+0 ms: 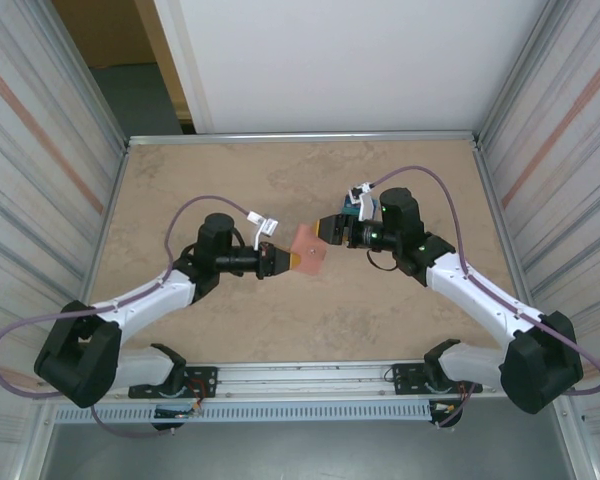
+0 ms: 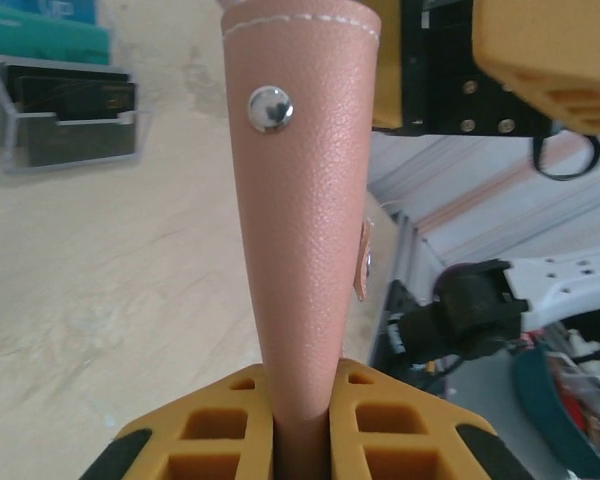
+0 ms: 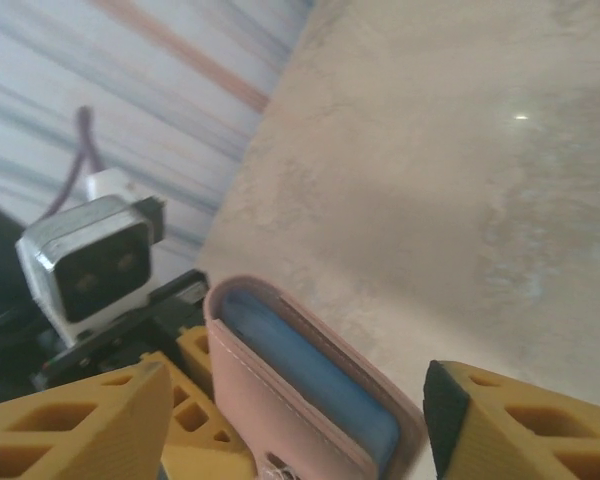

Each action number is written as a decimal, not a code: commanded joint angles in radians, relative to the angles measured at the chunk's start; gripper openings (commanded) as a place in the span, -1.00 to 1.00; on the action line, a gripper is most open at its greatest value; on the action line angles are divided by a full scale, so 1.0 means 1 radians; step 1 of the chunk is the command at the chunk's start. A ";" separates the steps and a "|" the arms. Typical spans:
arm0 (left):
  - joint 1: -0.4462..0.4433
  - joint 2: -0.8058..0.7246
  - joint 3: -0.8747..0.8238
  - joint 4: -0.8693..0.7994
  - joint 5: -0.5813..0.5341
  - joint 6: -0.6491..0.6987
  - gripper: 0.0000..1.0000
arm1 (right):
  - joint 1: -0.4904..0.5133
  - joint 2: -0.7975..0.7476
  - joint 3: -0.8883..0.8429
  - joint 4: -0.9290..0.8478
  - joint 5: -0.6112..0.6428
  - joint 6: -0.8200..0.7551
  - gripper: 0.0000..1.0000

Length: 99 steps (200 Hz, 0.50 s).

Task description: Take the credit cards out of the card holder

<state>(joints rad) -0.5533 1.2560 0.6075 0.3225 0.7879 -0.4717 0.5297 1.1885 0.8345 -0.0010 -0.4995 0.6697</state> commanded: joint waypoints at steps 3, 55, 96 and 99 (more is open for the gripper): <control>-0.004 -0.040 0.009 -0.032 -0.129 0.070 -1.00 | 0.009 -0.010 0.037 -0.109 0.155 0.014 0.39; -0.004 -0.097 -0.046 -0.037 -0.292 0.098 -1.00 | 0.063 -0.008 0.082 -0.238 0.349 0.031 0.39; -0.005 -0.153 -0.076 -0.030 -0.391 0.128 -1.00 | 0.123 -0.016 0.099 -0.273 0.443 0.056 0.30; -0.005 -0.154 -0.078 -0.026 -0.396 0.128 -1.00 | 0.128 -0.016 0.101 -0.275 0.449 0.058 0.29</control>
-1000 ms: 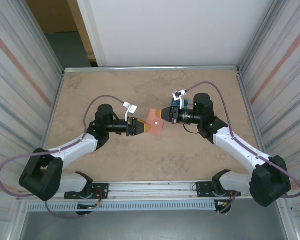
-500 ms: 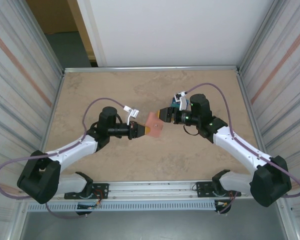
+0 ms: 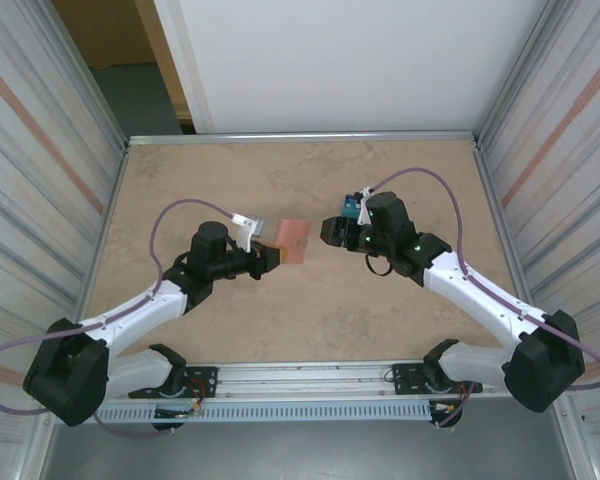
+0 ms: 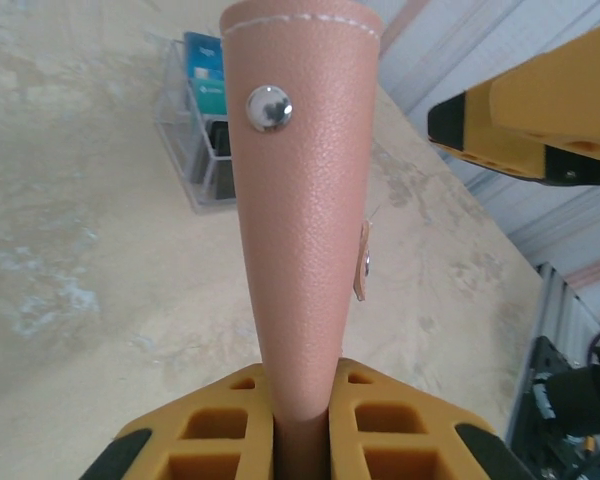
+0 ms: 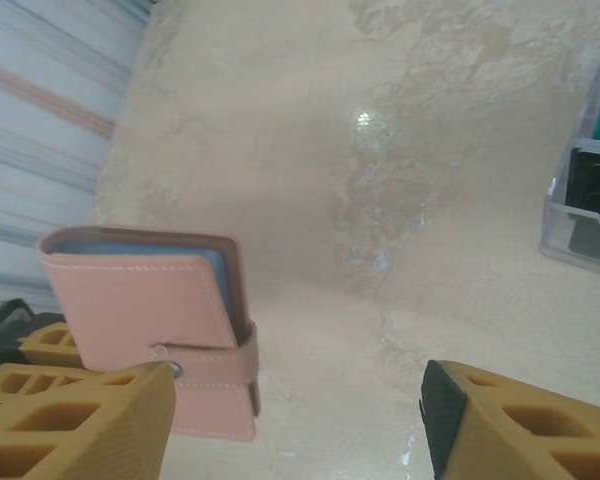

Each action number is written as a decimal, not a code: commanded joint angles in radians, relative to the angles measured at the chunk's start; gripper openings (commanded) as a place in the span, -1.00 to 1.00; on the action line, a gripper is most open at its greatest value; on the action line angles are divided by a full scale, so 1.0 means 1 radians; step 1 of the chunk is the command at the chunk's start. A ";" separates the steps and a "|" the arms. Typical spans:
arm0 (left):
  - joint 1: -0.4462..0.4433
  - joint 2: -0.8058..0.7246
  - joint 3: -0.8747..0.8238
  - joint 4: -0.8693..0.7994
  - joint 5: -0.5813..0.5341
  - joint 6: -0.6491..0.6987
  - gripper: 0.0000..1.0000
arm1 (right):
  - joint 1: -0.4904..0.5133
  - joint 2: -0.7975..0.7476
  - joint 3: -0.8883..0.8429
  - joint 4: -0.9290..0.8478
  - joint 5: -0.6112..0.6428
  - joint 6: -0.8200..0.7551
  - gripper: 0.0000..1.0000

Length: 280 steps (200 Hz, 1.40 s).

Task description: Take the credit cards out of the card holder

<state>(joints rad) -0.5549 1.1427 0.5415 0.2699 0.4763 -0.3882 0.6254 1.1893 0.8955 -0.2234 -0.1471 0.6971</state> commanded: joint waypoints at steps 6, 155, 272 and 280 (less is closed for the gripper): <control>-0.003 -0.044 -0.015 0.031 -0.095 0.043 -1.00 | 0.044 -0.017 0.044 -0.057 0.110 0.032 0.27; -0.003 -0.014 -0.022 0.105 -0.112 -0.007 -1.00 | 0.241 0.242 0.241 -0.059 0.162 -0.004 -0.01; -0.003 -0.010 -0.027 0.136 -0.070 -0.025 -1.00 | 0.243 0.348 0.335 -0.096 0.205 -0.029 -0.13; -0.003 -0.008 -0.026 0.140 -0.067 -0.024 -1.00 | 0.241 0.351 0.335 -0.100 0.213 -0.028 -0.13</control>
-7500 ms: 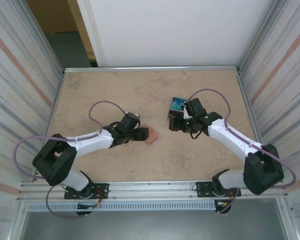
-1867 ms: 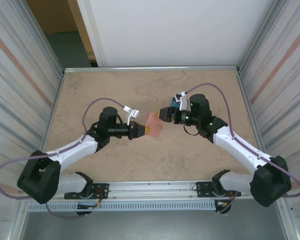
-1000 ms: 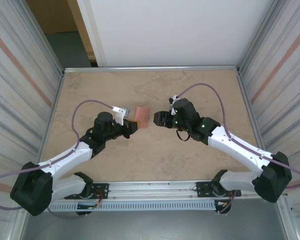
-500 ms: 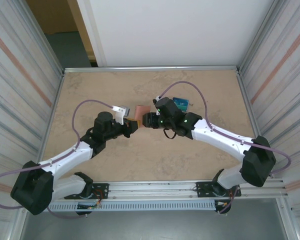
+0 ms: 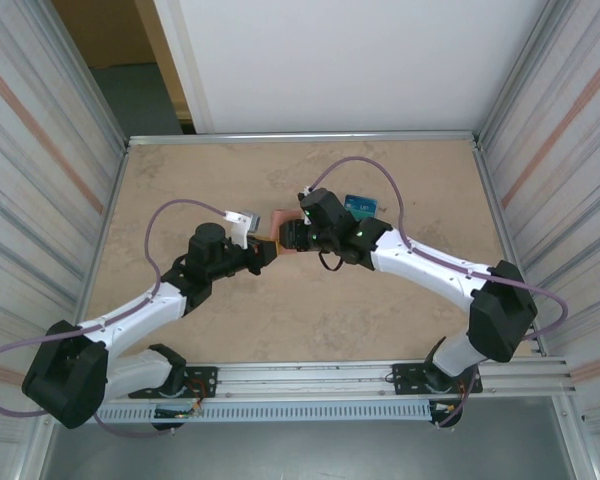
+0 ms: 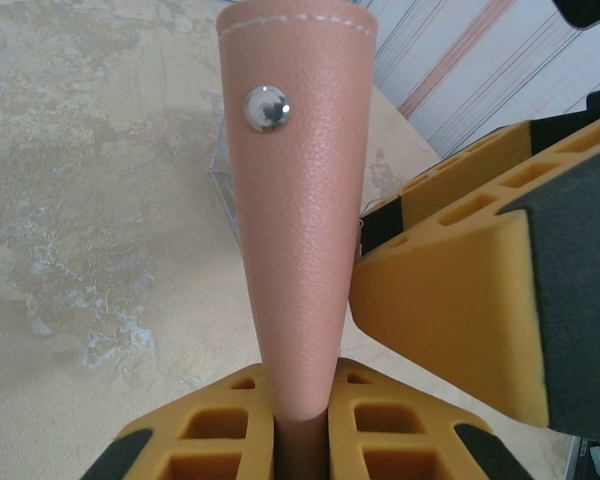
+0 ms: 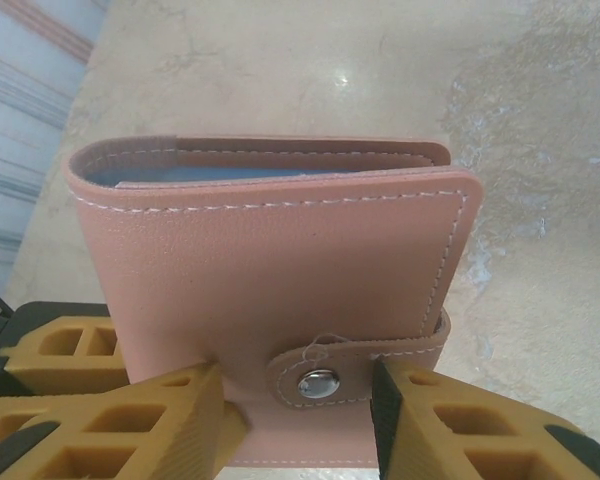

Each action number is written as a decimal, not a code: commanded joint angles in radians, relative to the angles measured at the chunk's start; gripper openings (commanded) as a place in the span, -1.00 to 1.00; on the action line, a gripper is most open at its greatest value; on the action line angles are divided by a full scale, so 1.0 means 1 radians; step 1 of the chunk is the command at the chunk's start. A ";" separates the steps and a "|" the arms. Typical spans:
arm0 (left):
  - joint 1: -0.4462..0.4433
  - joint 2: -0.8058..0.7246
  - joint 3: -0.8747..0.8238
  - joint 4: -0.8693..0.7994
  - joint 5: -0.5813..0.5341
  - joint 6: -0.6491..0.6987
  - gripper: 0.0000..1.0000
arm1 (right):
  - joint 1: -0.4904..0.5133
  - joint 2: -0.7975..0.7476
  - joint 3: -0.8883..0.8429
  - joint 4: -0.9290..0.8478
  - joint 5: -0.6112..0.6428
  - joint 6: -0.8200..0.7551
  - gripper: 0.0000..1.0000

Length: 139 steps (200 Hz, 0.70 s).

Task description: Take the credit cards out of the card holder

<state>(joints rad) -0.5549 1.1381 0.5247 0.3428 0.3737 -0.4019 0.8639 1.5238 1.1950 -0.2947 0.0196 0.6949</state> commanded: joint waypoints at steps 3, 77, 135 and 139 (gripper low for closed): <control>-0.002 -0.003 -0.009 0.069 0.039 -0.011 -1.00 | 0.003 0.018 0.038 -0.029 0.050 -0.026 -0.13; -0.003 -0.006 -0.018 0.095 0.056 -0.012 -1.00 | 0.004 0.048 0.062 -0.066 0.095 -0.028 -0.24; -0.003 -0.012 -0.024 0.090 0.035 -0.016 -1.00 | 0.001 0.032 0.054 -0.068 0.110 -0.026 -0.33; -0.003 -0.012 -0.022 0.090 0.033 -0.018 -1.00 | 0.001 0.031 0.053 -0.067 0.112 -0.026 -0.34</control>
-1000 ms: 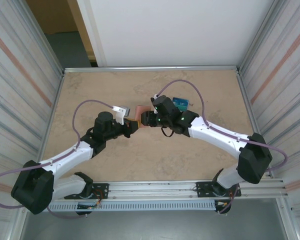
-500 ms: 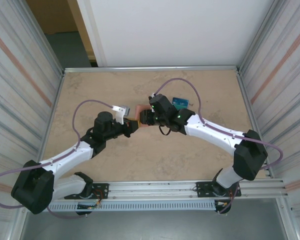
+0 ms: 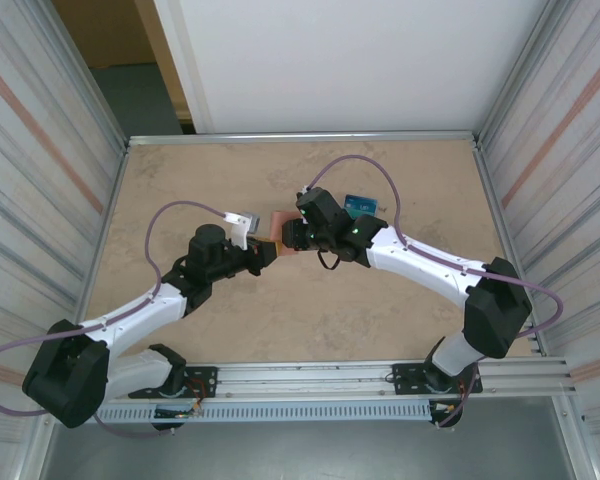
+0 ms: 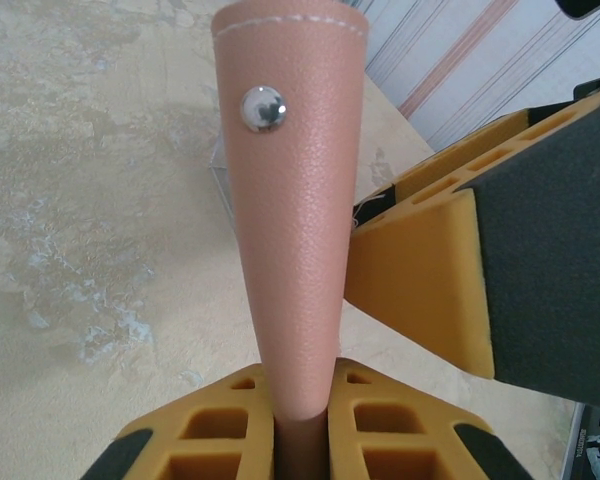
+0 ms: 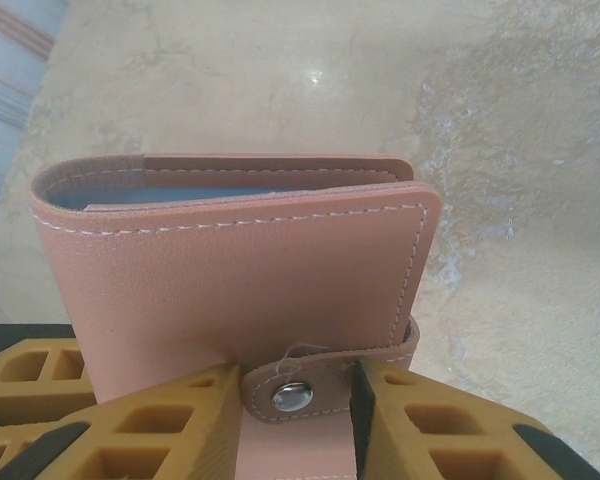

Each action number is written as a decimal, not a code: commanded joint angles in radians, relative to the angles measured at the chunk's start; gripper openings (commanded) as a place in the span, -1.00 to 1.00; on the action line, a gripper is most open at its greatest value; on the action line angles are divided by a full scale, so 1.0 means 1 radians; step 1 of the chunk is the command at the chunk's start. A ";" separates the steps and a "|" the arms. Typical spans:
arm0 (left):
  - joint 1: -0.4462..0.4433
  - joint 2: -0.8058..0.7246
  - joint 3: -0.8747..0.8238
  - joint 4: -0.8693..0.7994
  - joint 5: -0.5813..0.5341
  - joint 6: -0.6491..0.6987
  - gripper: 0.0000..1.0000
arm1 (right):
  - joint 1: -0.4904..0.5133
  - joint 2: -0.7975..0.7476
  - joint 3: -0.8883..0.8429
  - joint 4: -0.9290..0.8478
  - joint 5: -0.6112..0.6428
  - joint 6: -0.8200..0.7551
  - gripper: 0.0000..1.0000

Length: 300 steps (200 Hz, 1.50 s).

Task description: Take the credit cards out of the card holder

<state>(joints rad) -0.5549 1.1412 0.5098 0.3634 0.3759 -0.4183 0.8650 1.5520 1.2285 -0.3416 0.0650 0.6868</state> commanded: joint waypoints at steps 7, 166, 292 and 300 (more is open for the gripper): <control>-0.003 -0.014 -0.008 0.069 0.028 -0.003 -1.00 | -0.001 -0.001 0.016 -0.022 0.071 -0.018 -0.37; -0.003 -0.017 -0.005 0.059 0.007 -0.009 -1.00 | -0.005 -0.046 -0.030 -0.022 0.070 -0.009 -0.74; 0.002 -0.028 -0.002 0.048 0.003 -0.008 -1.00 | -0.019 -0.104 -0.079 -0.023 0.076 -0.015 -0.75; 0.007 -0.029 -0.001 0.046 0.015 -0.008 -1.00 | -0.024 -0.115 -0.090 -0.021 0.071 -0.015 -0.75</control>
<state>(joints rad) -0.5564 1.1404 0.5098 0.3710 0.3695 -0.4232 0.8574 1.4918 1.1671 -0.3454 0.1158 0.6796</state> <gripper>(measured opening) 0.150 0.120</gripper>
